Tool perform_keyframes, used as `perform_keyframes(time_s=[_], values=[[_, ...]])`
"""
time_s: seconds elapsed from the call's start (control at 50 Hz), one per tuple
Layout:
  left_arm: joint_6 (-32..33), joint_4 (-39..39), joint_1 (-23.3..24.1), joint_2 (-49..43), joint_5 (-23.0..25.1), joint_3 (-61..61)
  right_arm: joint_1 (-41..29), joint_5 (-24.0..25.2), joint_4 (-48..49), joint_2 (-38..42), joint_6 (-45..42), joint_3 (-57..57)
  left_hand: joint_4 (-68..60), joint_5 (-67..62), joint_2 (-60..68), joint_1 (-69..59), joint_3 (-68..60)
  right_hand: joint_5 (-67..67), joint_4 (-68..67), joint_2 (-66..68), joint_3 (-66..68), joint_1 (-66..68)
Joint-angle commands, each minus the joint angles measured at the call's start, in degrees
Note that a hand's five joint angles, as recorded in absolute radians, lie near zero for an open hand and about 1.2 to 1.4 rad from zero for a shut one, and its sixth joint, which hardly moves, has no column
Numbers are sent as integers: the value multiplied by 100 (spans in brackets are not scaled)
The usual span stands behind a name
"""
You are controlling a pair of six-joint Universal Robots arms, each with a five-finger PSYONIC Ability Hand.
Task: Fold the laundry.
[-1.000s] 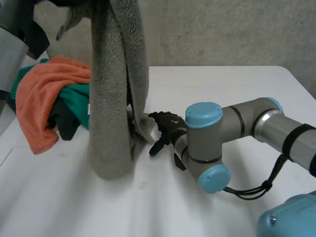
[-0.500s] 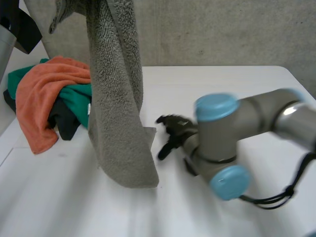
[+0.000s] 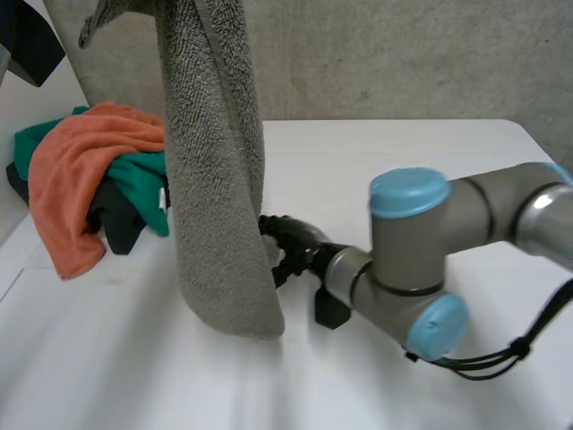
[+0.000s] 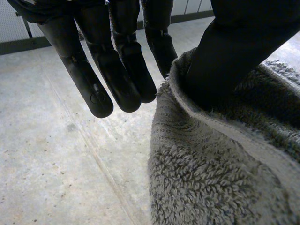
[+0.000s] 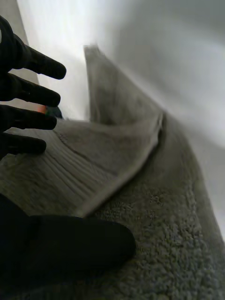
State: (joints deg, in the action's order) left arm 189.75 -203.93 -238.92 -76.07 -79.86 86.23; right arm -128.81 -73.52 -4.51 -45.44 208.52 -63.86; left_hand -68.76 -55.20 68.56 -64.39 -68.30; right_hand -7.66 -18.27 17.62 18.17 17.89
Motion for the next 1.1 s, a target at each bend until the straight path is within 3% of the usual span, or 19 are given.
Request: perform_keyframes(time_s=[0.02,0.06,0.12,0.14,0.2,0.22,0.28,0.3,0.36,0.48,0.62,0.76,0.86,0.9,0.98,1.02,1.1], values=[[1,11,3,-39,-65,-53,-259,-101,3,615,188,576,-1124,-1480,1144,-1561,-1169,-2411,-2351,2416,2360,2388],[1,20,-5,-30,-82,-54,-250,-311,47,590,215,620,-1124,-1480,1144,-1561,-1169,-6215,-6155,6220,6164,6192],[18,46,-5,-13,-82,-54,-136,-873,47,511,119,594,-1124,-1480,1144,-1561,-1169,-6234,-6173,6238,6183,6211],[27,81,-23,-13,-74,-45,-31,-1275,47,336,-73,498,-1124,-1480,1144,-1561,-1169,-6234,-6173,6238,6183,6211],[36,195,-76,-13,-74,-27,258,-1657,12,-305,-784,208,-1124,-1480,1144,-1561,-1169,-6234,-6173,6238,6183,6211],[36,300,-171,-13,-65,-10,616,-1605,21,-864,-1622,-89,-1124,-1480,1144,-1561,-1169,-6234,-6173,6238,6183,6211],[53,520,-418,-4,-30,25,1093,-1473,-14,-1518,-2795,-425,-1124,-1480,1144,-1561,-1169,-6234,-6173,6238,6183,6211],[53,704,-636,22,-21,52,1338,-1377,3,-1929,-3600,-643,-1124,-1480,1144,-1561,-1169,-6234,-6173,6238,6183,6211],[53,1055,-1128,57,14,165,1560,-1280,-136,-2694,-4824,-794,-1124,-1480,1144,-1561,-1169,-6234,-6173,6238,6183,6211],[62,1540,-2069,-65,136,622,1884,-1139,-1206,-3549,-5970,-638,-1124,-1480,1144,-1561,-1169,-6234,-6173,6238,6183,6211],[80,1611,-2264,-1066,778,1264,2281,-691,-2975,-3481,-6938,-233,-1124,-1480,1144,-1561,-1169,-6234,-6173,6238,6183,6211],[369,1506,-2255,-2806,805,888,2475,-532,-3187,-2198,-7010,276,-1124,-1480,1144,-1561,-1169,-6234,-6173,6238,6183,6211],[1002,1067,-1782,-3738,727,-754,2439,-576,-2977,-985,-6203,1751,-1124,-1480,1144,-1561,-1169,-6234,-6173,6238,6183,6211],[1020,411,-1448,-4133,438,-2111,2404,-672,-2566,-511,-5423,3048,-1124,-1480,1144,-1561,-1169,-6234,-6173,6238,6183,6211],[994,-459,-1438,-4292,182,-3109,2404,-979,-1496,-229,-4446,4247,-1124,-1480,1144,-1561,-1169,-6234,-6173,6238,6183,6211],[837,-1284,-1456,-4380,-11,-3557,2387,-1295,-627,-263,-4111,4294,-1124,-1480,1144,-1561,-1169,-6234,-6173,6238,6183,6211],[555,-1747,-1464,-4530,-240,-3780,2387,-1560,381,-544,-4144,3698,-1124,-1480,1144,-1561,-1169,-6234,-6173,6238,6183,6211]])
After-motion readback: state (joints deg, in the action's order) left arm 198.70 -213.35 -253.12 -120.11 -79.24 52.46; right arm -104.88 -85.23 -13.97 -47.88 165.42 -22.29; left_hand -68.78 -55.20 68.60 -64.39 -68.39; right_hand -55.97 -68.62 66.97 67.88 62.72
